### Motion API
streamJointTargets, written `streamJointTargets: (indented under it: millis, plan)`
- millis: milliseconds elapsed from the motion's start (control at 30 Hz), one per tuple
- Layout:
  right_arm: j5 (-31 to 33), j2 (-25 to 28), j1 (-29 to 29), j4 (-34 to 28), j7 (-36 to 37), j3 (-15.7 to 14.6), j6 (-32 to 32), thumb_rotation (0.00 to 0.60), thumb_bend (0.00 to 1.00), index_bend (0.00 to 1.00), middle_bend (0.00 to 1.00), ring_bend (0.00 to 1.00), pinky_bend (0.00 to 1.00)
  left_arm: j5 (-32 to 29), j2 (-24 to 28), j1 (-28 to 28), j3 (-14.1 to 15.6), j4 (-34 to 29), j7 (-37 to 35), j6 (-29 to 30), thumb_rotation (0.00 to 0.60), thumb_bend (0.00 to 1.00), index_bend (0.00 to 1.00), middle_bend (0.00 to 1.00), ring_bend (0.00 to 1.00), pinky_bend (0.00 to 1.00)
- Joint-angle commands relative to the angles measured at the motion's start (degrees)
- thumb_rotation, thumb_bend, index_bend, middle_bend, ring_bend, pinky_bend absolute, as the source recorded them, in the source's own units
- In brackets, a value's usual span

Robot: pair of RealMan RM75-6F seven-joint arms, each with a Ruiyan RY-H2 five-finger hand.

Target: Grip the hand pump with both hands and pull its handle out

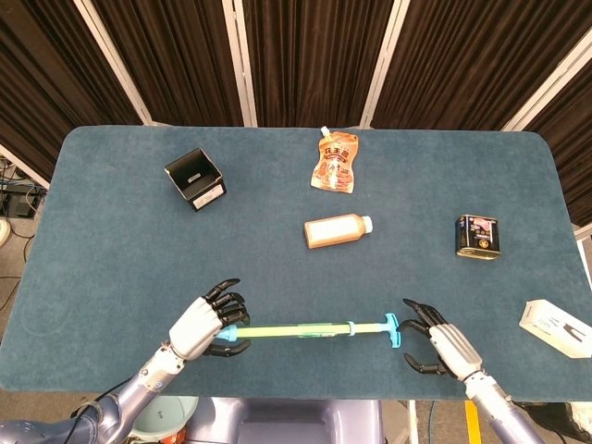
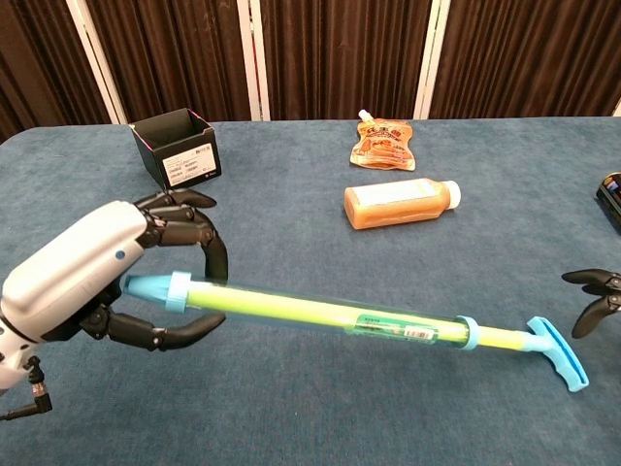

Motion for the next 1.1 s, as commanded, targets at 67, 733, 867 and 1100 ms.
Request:
streamJointTargets:
  millis: [67,733,867,1100]
  plan:
    - [-0.71,-0.48,-0.02,0.01,0.22,-0.37,1.26,0.6,0.42,0.34,0.0,0.0,0.0,0.52,-1.64,-0.04,-0.88,2.28,-1.91,2.65,0.6,0.48,0.7,0.55,0.35,0.2]
    - [0.85,-2.34,1.45,-2.66,-0.48,-0.09,-0.31,0.6,0.42,0.32,0.0,0.0,0.0,-0.03,-5.79,0.66,-0.77,9.85,-7.3,5.42,0.6,0.48,0.71,0.57,0.38,0.2]
    - [0.98,-4.05,1.96,-0.46,1.06,-0.39,-1.37,0.6,0.42,0.32,0.0,0.0,0.0,-0.49,-5.56,1.07,-0.24,10.92,-7.71,4.46,0.6,0.48,0.71,0.57,0.38,0.2]
    - [1.21,-6.27,2.6,2.65,4.61,-1.09,-2.96,0.6,0.42,0.31,0.0,0.0,0.0,-1.24,-5.72,1.86,0.32,12.71,-9.7,3.76,0.6,0.48,0.71,0.57,0.38,0.2]
